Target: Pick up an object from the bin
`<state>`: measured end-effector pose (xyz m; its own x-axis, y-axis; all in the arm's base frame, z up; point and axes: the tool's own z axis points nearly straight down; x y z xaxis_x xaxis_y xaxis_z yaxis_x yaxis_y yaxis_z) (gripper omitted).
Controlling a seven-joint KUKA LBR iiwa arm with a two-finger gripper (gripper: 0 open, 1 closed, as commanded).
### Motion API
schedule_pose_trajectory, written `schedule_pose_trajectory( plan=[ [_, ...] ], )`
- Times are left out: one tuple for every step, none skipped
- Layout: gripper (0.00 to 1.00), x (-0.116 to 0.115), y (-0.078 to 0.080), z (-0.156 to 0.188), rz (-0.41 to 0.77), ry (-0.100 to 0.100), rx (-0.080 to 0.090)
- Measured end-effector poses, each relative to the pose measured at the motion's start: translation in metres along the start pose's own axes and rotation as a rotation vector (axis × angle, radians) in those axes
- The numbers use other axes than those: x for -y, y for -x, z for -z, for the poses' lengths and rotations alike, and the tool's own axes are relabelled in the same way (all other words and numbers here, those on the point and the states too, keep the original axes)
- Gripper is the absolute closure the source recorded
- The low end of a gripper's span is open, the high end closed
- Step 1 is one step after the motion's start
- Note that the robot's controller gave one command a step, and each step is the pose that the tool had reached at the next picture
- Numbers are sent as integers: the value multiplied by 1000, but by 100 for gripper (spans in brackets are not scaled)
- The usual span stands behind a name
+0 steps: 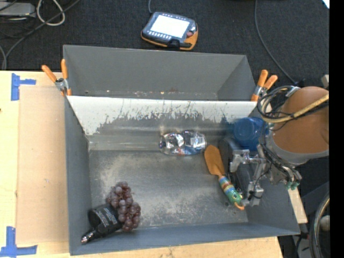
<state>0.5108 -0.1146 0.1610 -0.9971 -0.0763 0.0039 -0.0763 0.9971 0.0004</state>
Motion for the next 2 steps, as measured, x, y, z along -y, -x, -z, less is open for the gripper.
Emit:
schedule_pose_trajectory(
  plan=[
    [0,-43,7,-34,51,3,2],
    [0,-26,19,-59,-354,-1,2]
  ],
)
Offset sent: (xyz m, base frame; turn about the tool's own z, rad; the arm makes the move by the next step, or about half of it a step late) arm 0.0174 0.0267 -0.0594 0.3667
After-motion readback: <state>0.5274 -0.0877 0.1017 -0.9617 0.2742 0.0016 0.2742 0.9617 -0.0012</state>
